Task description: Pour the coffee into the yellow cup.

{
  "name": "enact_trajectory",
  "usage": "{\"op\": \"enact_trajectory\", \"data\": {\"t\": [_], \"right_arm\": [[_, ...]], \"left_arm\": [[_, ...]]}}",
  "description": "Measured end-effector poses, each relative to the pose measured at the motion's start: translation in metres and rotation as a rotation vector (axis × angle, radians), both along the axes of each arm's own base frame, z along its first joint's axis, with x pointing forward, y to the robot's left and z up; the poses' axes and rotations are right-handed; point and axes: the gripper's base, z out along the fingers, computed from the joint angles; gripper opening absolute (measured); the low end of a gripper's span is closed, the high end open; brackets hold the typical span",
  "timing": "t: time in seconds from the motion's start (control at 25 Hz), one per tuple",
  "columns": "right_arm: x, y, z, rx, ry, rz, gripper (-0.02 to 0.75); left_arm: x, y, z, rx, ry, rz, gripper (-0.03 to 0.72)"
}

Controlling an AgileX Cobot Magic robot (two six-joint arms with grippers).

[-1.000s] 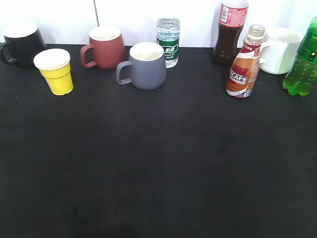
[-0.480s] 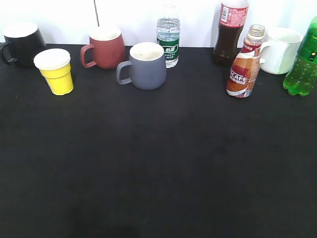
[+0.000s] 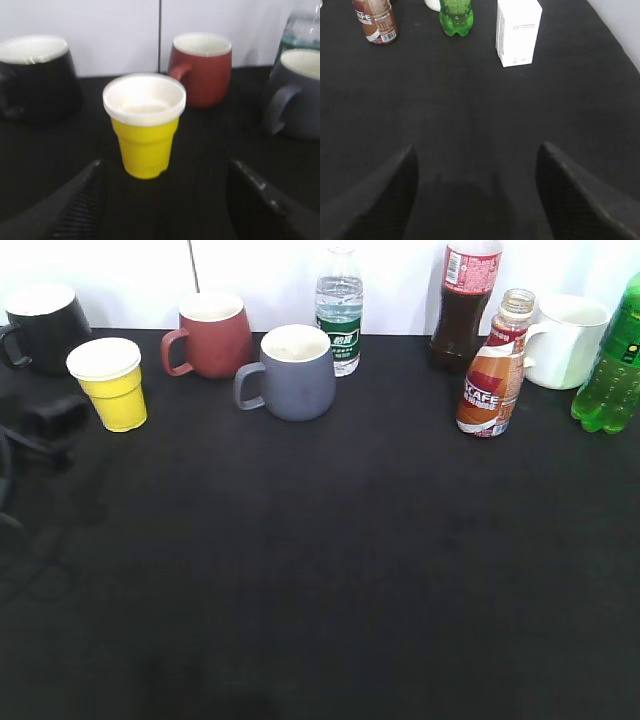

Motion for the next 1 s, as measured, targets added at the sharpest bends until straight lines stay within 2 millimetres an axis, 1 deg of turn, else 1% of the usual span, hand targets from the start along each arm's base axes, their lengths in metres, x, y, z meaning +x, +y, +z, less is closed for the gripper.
{"op": "enact_trajectory", "data": {"t": [0.04,0.08,0.12,0.16,0.24,0.36,0.48,0.56,0.64,0.68,0.8,0.84,0.92,1.0], "right_arm": [[0.000,0.000,0.000,0.000,0.000,0.000,0.570],[0.000,0.000,0.000,0.000,0.000,0.000,0.570],[0.000,0.000,0.000,0.000,0.000,0.000,0.570],[0.000,0.000,0.000,0.000,0.000,0.000,0.570],[0.000,0.000,0.000,0.000,0.000,0.000,0.570],[0.000,0.000,0.000,0.000,0.000,0.000,0.570],[0.000,0.000,0.000,0.000,0.000,0.000,0.570],[0.000,0.000,0.000,0.000,0.000,0.000,0.570],[0.000,0.000,0.000,0.000,0.000,0.000,0.570],[0.000,0.000,0.000,0.000,0.000,0.000,0.570],[0.000,0.000,0.000,0.000,0.000,0.000,0.570],[0.000,0.000,0.000,0.000,0.000,0.000,0.570],[0.000,0.000,0.000,0.000,0.000,0.000,0.570],[0.000,0.000,0.000,0.000,0.000,0.000,0.570]], "left_arm": [[0.004,0.000,-0.008,-0.008,0.000,0.006,0.595],[0.009,-0.001,-0.015,-0.007,0.016,0.007,0.641],[0.016,-0.003,-0.019,-0.008,0.021,0.007,0.669],[0.025,-0.005,-0.023,-0.007,0.027,0.008,0.678],[0.043,-0.008,-0.035,-0.007,0.045,0.015,0.680],[0.074,-0.013,-0.058,-0.007,0.076,0.031,0.678],[0.111,-0.019,-0.073,-0.014,0.058,0.040,0.675],[0.130,-0.023,-0.079,-0.020,0.035,0.042,0.671],[0.136,-0.025,-0.080,-0.018,0.020,0.031,0.658],[0.136,-0.026,-0.081,-0.009,0.020,0.016,0.624],[0.137,-0.023,-0.081,-0.005,0.019,0.016,0.474],[0.137,-0.022,-0.082,-0.005,0.020,0.017,0.454],[0.136,-0.024,-0.081,-0.005,0.030,-0.001,0.452],[0.131,-0.037,-0.072,-0.003,0.058,-0.143,0.451]]}}
